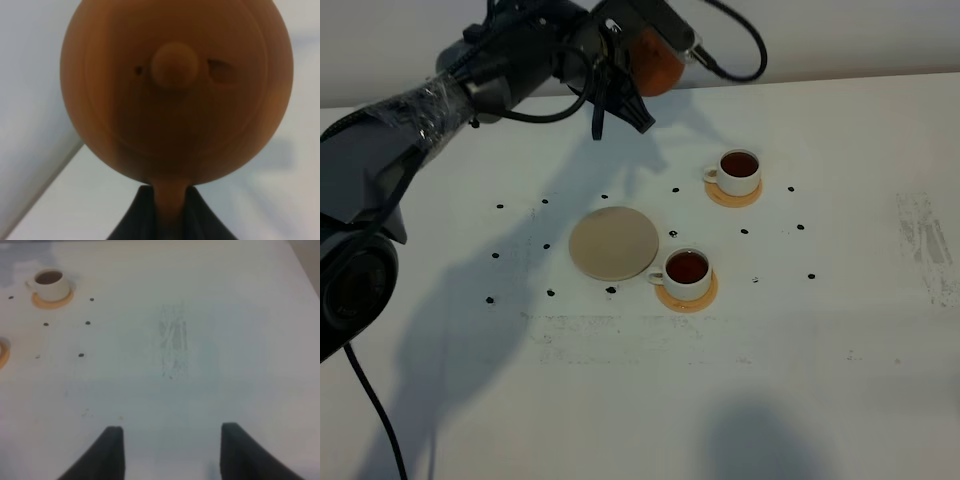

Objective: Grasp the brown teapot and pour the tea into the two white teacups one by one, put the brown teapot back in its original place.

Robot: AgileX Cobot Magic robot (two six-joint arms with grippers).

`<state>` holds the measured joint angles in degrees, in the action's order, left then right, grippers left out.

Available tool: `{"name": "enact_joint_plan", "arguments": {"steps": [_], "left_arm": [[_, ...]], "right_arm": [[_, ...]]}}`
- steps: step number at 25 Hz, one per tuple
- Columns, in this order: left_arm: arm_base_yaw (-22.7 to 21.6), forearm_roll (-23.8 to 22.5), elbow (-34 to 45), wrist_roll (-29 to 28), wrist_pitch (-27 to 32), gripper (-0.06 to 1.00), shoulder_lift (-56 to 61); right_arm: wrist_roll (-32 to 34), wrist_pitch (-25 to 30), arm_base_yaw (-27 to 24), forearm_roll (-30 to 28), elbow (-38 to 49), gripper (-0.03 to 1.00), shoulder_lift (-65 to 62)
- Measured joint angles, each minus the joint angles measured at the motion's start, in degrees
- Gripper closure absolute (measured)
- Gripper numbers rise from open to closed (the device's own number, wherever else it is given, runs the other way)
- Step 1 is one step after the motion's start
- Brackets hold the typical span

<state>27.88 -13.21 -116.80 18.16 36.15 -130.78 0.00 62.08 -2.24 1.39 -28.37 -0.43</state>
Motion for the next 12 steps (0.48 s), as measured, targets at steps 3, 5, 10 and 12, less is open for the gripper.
{"name": "enact_joint_plan", "arguments": {"steps": [3, 5, 10, 12], "left_arm": [[0.00, 1.88, -0.71, -0.94, 2.08, 0.84, -0.28], [0.00, 2.77, -0.75, -1.72, 2.64, 0.84, -1.11], [0.00, 5.24, -0.75, -4.60, 3.55, 0.84, -3.30], [0.00, 6.46, -0.75, -6.24, 3.75, 0.84, -3.86]], "right_arm": [[0.00, 0.00, 0.00, 0.00, 0.00, 0.52, 0.00], [0.00, 0.00, 0.00, 0.00, 0.00, 0.52, 0.00], [0.00, 0.00, 0.00, 0.00, 0.00, 0.52, 0.00], [0.00, 0.00, 0.00, 0.00, 0.00, 0.52, 0.00]]}}
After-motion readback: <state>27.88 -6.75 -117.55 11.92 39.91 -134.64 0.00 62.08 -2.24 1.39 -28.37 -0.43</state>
